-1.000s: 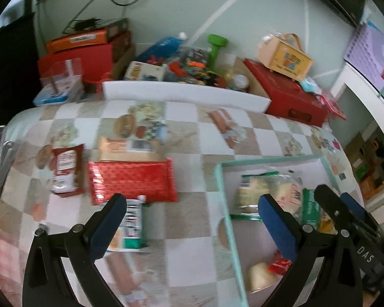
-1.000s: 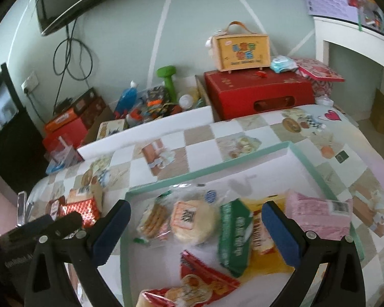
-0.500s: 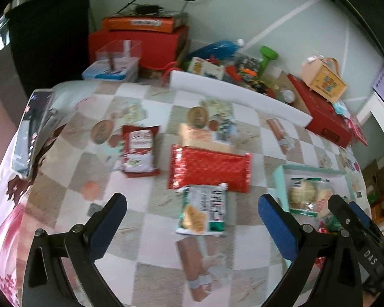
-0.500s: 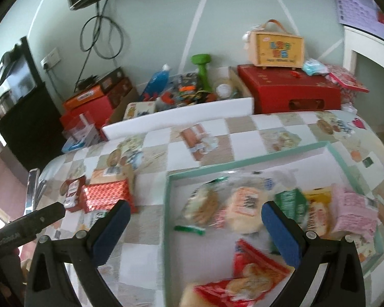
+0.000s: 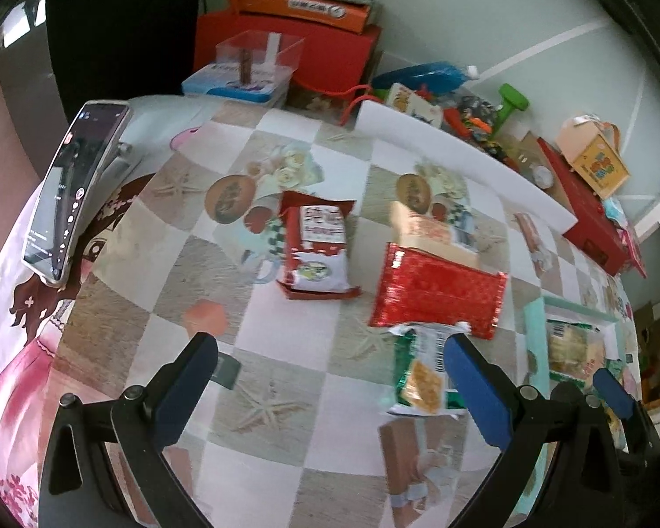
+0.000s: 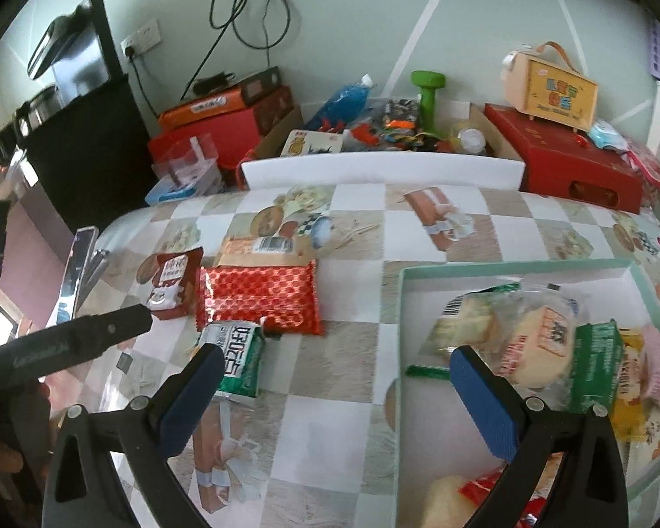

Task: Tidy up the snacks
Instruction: 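Move both open tools toward the milk biscuit bag and cracker packet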

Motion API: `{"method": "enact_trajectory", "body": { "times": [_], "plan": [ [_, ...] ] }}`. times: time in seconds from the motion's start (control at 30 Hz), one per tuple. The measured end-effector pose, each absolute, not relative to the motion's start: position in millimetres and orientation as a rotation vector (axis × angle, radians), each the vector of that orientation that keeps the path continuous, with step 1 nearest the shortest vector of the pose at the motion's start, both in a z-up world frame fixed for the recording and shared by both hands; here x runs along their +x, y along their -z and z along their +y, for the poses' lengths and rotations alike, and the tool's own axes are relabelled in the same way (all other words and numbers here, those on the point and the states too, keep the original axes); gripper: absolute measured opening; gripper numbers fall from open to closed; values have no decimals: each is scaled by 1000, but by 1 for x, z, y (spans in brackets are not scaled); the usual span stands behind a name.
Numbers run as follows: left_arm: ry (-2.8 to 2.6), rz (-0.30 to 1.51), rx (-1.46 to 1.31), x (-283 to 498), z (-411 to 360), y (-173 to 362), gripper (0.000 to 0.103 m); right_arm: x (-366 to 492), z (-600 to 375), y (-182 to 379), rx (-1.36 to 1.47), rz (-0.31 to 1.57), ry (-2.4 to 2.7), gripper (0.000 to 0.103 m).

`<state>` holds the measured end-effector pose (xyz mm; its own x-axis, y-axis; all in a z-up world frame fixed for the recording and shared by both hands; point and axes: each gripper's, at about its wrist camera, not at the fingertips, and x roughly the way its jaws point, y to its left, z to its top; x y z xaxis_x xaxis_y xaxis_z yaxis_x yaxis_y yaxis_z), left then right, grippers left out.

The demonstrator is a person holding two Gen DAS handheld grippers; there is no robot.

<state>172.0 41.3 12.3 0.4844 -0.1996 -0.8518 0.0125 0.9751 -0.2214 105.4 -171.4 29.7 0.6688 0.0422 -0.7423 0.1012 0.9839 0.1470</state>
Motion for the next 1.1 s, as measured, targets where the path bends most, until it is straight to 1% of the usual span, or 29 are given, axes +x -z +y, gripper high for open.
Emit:
{"method": "enact_trajectory", "body": {
  "times": [0.5, 0.73, 0.97, 1.0, 1.03, 1.07, 1.1],
  "plan": [
    [77, 1058, -195, 203, 64, -10, 102, 142, -118, -5, 124, 923, -16, 103],
    [96, 1073, -184, 217, 56, 0, 102, 158, -102, 11, 107, 956, -27, 103],
    [107, 1093, -156, 233, 42, 16, 102, 166, -107, 23, 119, 981, -6, 103],
    [105, 1097, -156, 235, 41, 19, 101, 166, -108, 23, 126, 982, -7, 103],
    [100, 1102, -161, 238, 40, 22, 98, 167, -109, 24, 129, 983, -7, 103],
    [95, 1105, -163, 239, 40, 24, 93, 167, -110, 24, 128, 982, -5, 103],
    [86, 1109, -163, 241, 41, 27, 91, 167, -111, 25, 127, 982, -3, 103]
  ]
}}
